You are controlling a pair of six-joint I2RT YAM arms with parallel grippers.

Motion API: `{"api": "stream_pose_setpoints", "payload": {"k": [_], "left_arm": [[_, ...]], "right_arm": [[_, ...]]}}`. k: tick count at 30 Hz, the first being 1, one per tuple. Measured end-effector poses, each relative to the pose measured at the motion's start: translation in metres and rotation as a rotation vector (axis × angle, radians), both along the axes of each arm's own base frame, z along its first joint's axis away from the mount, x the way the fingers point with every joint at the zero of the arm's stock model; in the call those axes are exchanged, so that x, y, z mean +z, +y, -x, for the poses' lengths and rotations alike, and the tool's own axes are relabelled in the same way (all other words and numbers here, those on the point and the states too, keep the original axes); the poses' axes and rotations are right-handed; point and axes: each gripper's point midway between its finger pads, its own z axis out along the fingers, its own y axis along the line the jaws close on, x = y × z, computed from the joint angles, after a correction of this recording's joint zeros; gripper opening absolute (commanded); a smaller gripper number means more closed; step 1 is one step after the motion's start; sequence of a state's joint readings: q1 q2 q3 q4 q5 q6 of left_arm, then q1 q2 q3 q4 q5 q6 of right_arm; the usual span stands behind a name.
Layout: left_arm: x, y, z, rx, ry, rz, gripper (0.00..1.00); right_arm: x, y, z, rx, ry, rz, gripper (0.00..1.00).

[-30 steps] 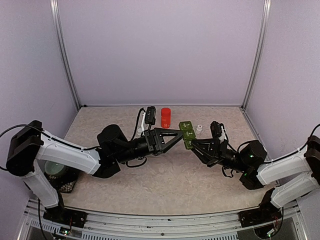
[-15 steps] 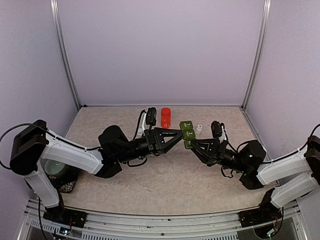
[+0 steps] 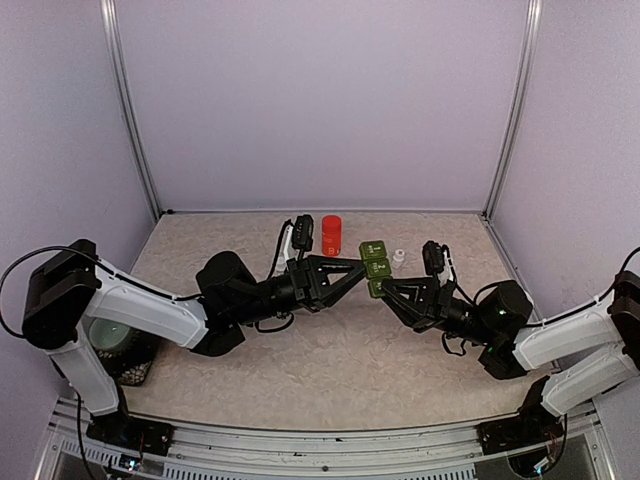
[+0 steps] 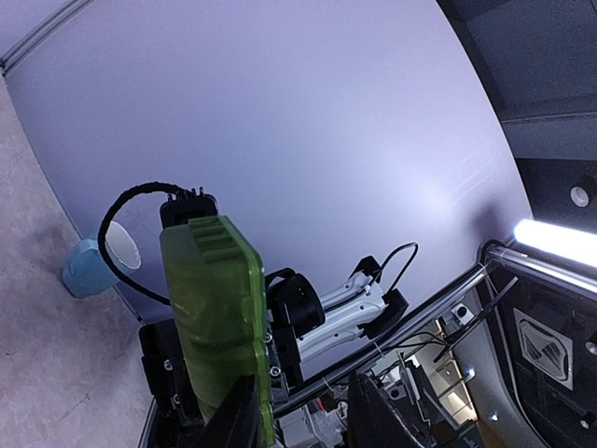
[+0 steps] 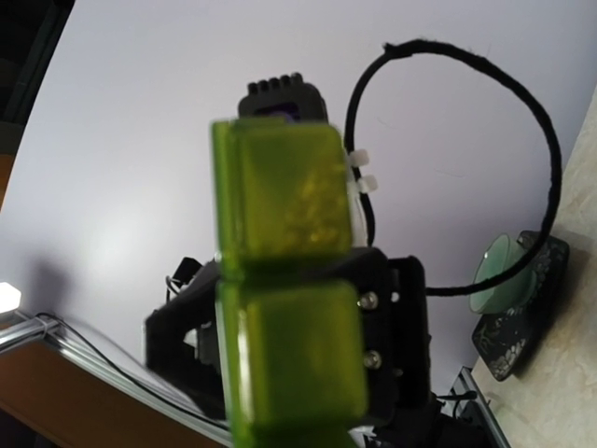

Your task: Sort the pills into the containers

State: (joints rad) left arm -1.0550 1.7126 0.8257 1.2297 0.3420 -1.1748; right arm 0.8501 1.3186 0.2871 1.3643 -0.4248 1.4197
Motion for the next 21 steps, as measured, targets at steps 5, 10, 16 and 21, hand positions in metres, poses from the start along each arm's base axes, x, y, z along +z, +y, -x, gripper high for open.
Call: {"api": "stream_pose_setpoints", "payload": {"k": [5, 10, 16, 21], "left_arm": [[0.003, 0.000, 0.002, -0.013, -0.010, 0.023, 0.32], [0.005, 0.001, 0.004, -0.031, -0.013, 0.062, 0.31], [0.013, -0.002, 0.006, -0.060, -0.023, 0.120, 0.30], [0.018, -0.004, 0.008, -0.084, -0.030, 0.146, 0.29]], "right_arm": [[0.002, 0.000, 0.001, 0.004, -0.006, -0.010, 0.00], [0.002, 0.001, 0.002, 0.009, -0.006, -0.020, 0.00], [0.008, -0.001, 0.003, 0.011, -0.023, -0.053, 0.00], [0.014, -0.003, 0.005, 0.012, -0.037, -0.069, 0.00]]}}
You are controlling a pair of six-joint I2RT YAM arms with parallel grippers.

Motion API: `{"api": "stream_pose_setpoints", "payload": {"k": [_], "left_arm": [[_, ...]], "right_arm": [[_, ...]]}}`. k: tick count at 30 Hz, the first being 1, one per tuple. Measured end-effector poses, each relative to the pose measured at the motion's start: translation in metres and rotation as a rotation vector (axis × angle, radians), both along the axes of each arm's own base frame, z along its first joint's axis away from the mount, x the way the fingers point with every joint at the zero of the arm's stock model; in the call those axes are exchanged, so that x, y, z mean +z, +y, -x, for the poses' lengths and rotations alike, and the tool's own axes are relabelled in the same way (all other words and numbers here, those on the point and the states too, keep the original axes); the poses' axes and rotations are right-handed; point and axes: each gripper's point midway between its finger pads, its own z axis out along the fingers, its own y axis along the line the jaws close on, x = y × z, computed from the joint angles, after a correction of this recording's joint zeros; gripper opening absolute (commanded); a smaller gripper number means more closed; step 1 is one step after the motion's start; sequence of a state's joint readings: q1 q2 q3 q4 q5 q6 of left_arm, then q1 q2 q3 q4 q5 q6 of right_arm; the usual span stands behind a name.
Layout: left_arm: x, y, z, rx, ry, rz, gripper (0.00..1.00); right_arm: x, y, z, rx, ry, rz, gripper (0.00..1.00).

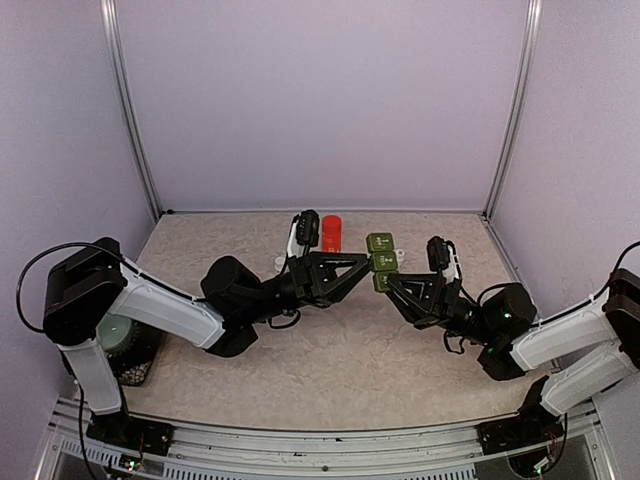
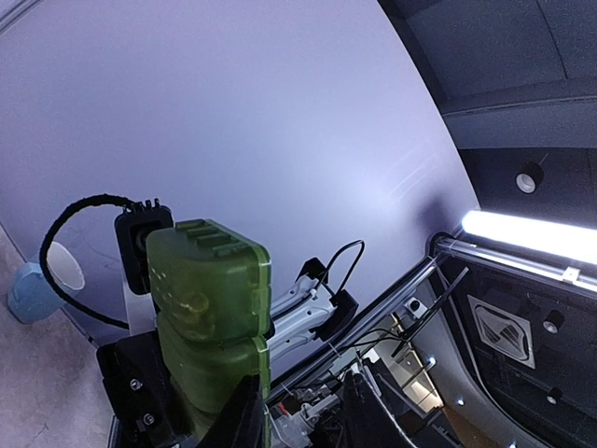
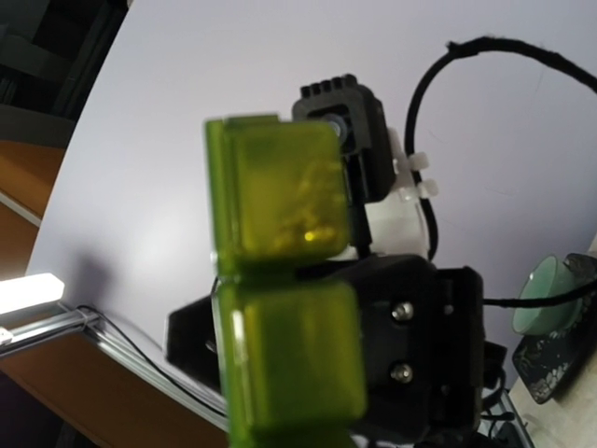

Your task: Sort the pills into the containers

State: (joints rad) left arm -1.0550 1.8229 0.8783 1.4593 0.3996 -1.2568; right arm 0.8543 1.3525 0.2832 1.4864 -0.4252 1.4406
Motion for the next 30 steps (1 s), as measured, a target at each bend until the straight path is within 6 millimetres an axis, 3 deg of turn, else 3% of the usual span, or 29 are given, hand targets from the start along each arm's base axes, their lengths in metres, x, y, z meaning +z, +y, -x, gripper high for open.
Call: {"api": "stream_pose_setpoints", "payload": {"k": [13, 14, 17, 19, 24, 30], "left_arm": [[0.017, -0.004, 0.011, -0.055, -0.051, 0.046, 0.28], [0.024, -0.004, 0.018, -0.077, -0.069, 0.067, 0.28], [0.053, -0.004, 0.045, -0.144, -0.135, 0.153, 0.28], [0.059, -0.005, 0.057, -0.175, -0.154, 0.168, 0.28], [0.057, -0.003, 0.056, -0.172, -0.155, 0.162, 0.28], [0.044, 0.017, 0.041, -0.037, -0.116, 0.063, 0.33]], "right_arm": [[0.008, -0.003, 0.003, 0.005, -0.017, -0.025, 0.00], [-0.001, 0.000, 0.001, 0.008, 0.013, 0.002, 0.00], [-0.057, 0.010, -0.006, 0.013, 0.153, 0.147, 0.00], [-0.077, 0.010, -0.007, 0.014, 0.206, 0.201, 0.00], [-0.081, 0.009, -0.006, 0.017, 0.229, 0.205, 0.00], [-0.068, 0.007, -0.004, 0.017, 0.214, 0.177, 0.00]]}}
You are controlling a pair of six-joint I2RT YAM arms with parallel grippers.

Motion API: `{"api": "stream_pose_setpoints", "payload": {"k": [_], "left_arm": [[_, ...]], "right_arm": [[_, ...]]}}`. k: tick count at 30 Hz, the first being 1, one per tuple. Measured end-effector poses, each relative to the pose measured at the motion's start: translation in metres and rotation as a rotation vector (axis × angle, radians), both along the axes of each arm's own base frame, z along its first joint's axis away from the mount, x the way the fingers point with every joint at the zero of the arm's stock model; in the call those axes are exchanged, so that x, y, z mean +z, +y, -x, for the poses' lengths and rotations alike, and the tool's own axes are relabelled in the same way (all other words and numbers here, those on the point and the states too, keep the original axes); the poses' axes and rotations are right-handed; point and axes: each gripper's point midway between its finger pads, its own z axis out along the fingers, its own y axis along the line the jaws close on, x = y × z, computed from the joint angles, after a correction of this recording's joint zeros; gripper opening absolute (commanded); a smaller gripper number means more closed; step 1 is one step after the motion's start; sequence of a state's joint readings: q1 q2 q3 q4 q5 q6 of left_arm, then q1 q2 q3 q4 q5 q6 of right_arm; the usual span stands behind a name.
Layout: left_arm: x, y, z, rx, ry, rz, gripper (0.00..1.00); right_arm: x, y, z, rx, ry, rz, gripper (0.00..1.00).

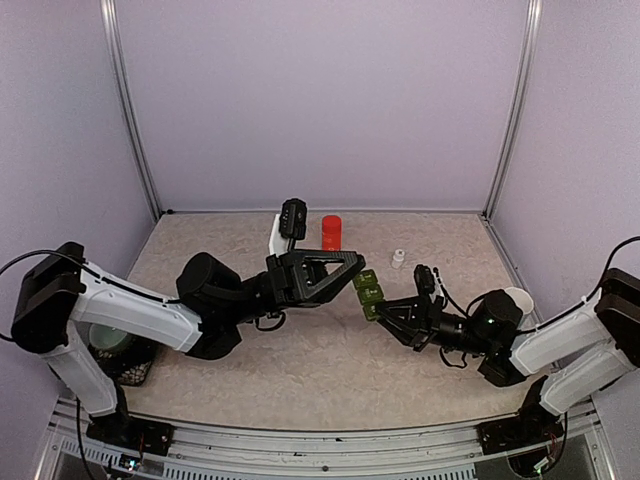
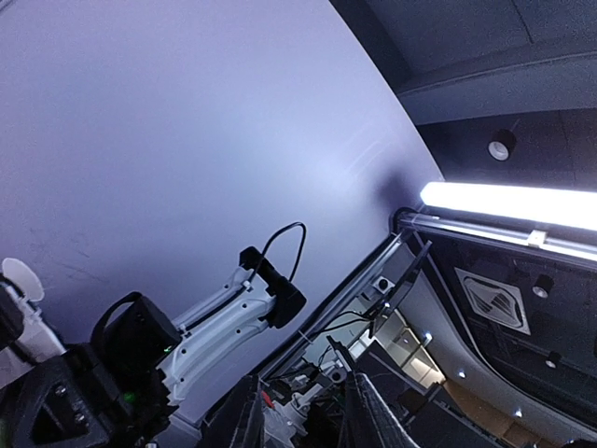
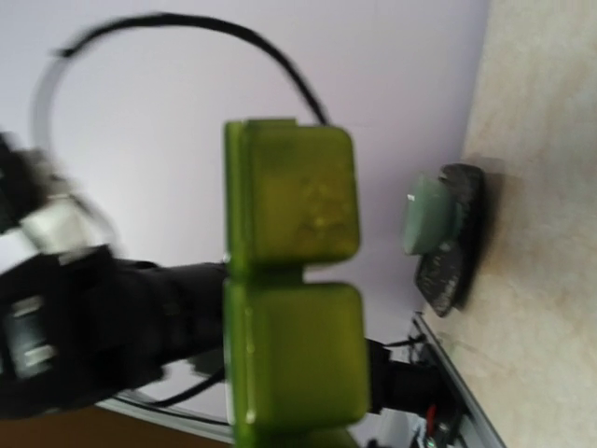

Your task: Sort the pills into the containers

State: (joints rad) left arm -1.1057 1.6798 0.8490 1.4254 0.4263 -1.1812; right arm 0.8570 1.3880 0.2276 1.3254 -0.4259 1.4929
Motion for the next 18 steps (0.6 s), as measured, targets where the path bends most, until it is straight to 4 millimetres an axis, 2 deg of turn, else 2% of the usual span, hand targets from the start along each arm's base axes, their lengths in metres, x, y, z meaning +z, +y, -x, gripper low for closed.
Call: {"api": "stream_pose_setpoints", "payload": {"k": [5, 11, 18], "left_arm": [[-0.023, 0.015, -0.020, 0.118, 0.056, -0.090, 0.38], [-0.065, 0.007, -0.040, 0.198, 0.119, -0.249, 0.39], [-0.088, -0.005, -0.047, 0.200, 0.146, -0.315, 0.39]], "right_arm": [[0.024, -0.005, 0.002, -0.006, -0.041, -0.042, 0.00], [0.048, -0.009, 0.004, -0.008, -0.082, -0.074, 0.00], [0.048, -0.009, 0.005, -0.010, -0.086, -0.055, 0.00]]}}
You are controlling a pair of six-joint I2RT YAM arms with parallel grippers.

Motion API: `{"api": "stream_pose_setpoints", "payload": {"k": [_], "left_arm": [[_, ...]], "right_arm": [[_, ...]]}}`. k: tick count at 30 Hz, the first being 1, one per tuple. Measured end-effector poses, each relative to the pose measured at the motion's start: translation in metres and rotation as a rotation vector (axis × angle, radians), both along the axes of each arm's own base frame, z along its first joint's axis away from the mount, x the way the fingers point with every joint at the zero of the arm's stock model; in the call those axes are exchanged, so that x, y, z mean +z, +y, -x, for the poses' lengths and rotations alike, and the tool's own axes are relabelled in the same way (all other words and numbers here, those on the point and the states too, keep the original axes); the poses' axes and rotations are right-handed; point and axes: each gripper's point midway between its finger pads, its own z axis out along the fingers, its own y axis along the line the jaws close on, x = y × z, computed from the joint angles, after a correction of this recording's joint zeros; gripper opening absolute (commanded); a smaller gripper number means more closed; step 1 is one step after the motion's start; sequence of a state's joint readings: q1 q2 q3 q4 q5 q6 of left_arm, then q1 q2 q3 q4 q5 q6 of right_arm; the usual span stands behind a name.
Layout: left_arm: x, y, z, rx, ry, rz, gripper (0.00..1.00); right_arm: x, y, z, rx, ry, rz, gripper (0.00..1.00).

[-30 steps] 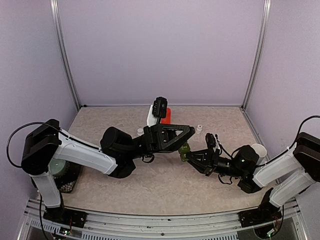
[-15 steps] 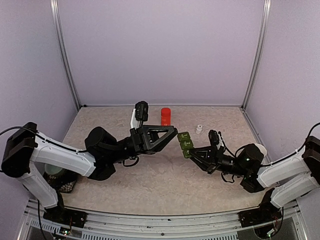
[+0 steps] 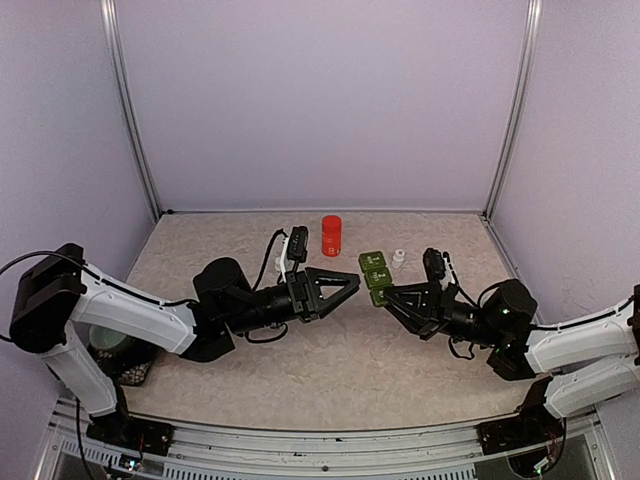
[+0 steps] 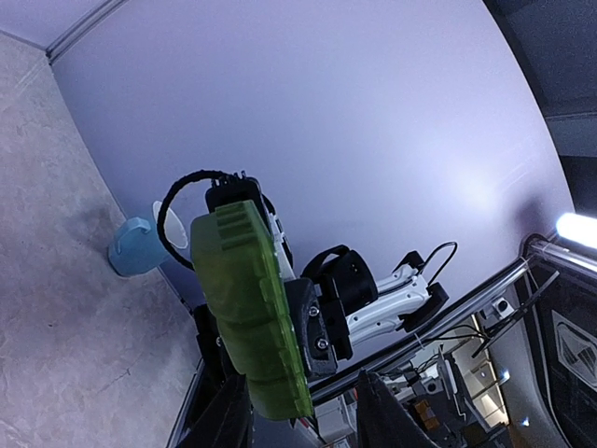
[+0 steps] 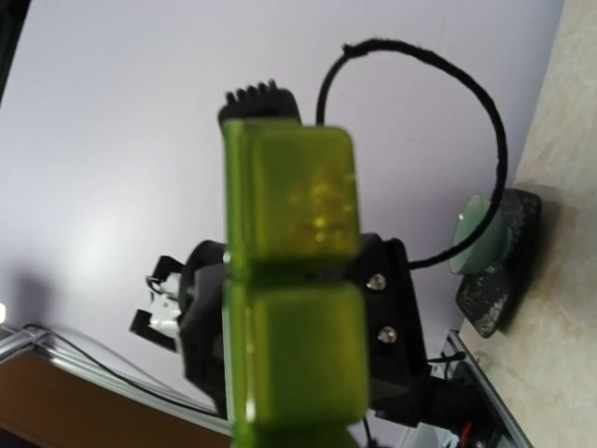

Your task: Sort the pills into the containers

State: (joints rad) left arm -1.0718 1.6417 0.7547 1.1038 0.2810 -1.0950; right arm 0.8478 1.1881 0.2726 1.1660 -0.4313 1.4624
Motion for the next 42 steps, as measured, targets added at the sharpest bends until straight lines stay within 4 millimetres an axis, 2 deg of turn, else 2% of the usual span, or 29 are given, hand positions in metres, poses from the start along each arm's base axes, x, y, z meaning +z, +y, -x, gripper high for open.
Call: {"api": "stream_pose_setpoints", "payload": {"k": [10, 19, 25, 35, 42], "left_arm": [[0.009, -0.016, -0.007, -0.013, -0.006, 0.004, 0.35], [0.002, -0.018, -0.009, -0.030, 0.013, 0.008, 0.31], [0.000, -0.018, -0.015, -0.052, 0.058, 0.073, 0.30], [0.011, -0.019, -0.015, -0.078, 0.059, 0.143, 0.29], [0.012, -0.023, -0.017, -0.066, 0.044, 0.103, 0.24]], "right_arm": [[-0.002, -0.001, -0.004, -0.019, 0.002, 0.009, 0.00], [-0.007, -0.001, -0.008, -0.035, -0.002, 0.025, 0.00], [-0.010, -0.001, -0.015, -0.058, -0.001, 0.029, 0.00], [-0.002, -0.002, -0.015, -0.065, -0.034, -0.014, 0.00], [-0.001, -0.004, -0.016, -0.091, -0.053, 0.001, 0.00]]}}
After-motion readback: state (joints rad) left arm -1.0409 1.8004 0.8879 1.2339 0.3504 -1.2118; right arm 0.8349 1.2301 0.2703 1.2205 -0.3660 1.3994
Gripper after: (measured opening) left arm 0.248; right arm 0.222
